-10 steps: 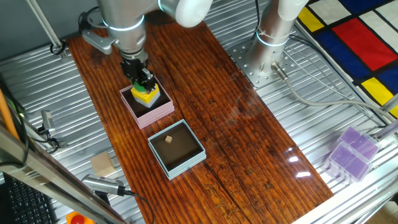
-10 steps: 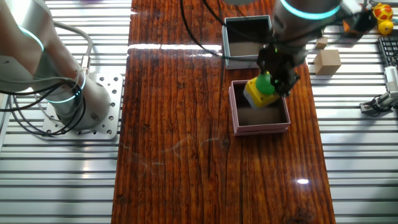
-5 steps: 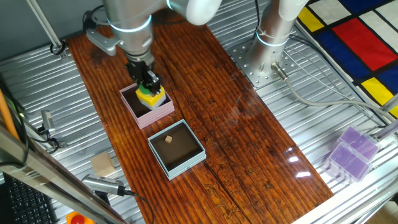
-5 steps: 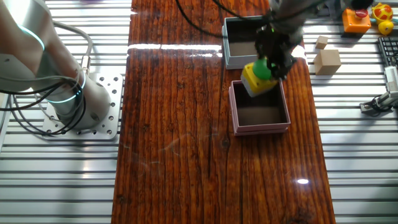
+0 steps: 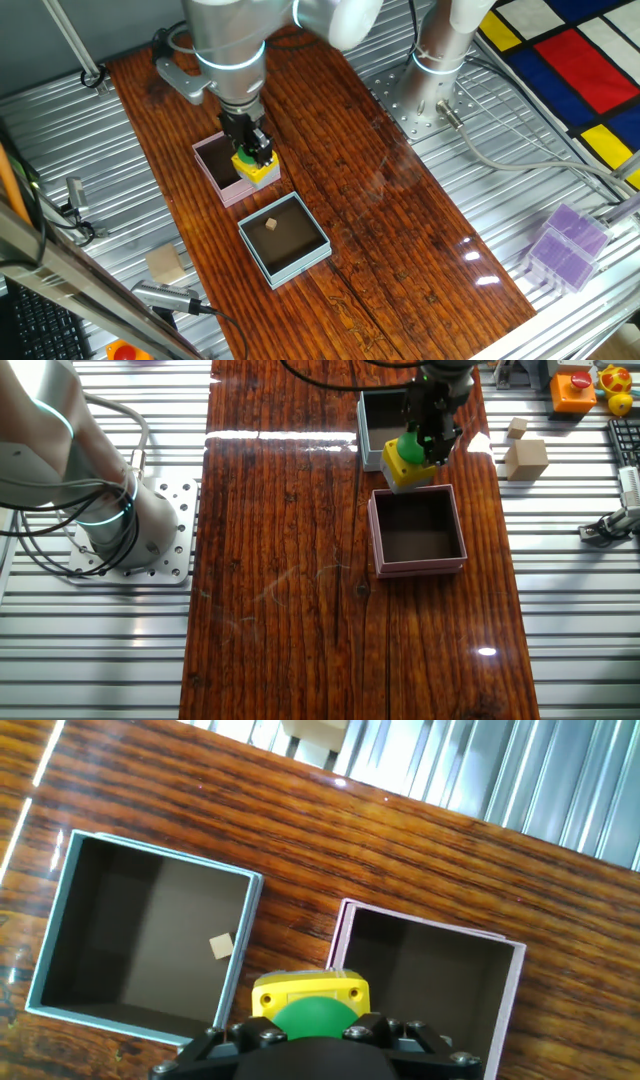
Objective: Move an object from one box to another
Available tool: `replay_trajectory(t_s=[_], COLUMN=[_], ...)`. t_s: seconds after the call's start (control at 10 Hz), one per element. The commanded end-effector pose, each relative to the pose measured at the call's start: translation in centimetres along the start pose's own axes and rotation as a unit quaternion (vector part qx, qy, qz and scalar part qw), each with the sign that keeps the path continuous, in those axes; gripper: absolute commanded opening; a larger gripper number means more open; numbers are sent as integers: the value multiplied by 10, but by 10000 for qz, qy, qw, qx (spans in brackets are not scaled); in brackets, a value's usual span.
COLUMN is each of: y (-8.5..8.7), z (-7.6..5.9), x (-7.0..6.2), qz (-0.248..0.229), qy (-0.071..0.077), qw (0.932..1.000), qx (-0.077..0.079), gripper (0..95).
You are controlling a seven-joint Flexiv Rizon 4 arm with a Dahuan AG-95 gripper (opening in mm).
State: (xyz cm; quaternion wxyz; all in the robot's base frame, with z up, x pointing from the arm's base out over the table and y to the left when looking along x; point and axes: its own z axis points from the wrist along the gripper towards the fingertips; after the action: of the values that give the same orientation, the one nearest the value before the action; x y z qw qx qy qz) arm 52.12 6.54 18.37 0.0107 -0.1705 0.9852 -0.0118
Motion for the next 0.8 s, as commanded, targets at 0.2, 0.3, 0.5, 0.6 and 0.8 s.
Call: replay_trajectory(t_s=[0.2, 0.3, 0.5, 0.6, 0.8], y=[0, 0, 0, 0, 0], z=[0, 0, 0, 0, 0], x=[0, 0, 0, 0, 0], qz=[-558, -656, -834, -849, -818], qy=[176, 173, 170, 158, 148], qw=[9983, 9976, 9963, 9962, 9964], qx=[-83, -93, -114, -118, -145], gripper=[0, 0, 0, 0, 0])
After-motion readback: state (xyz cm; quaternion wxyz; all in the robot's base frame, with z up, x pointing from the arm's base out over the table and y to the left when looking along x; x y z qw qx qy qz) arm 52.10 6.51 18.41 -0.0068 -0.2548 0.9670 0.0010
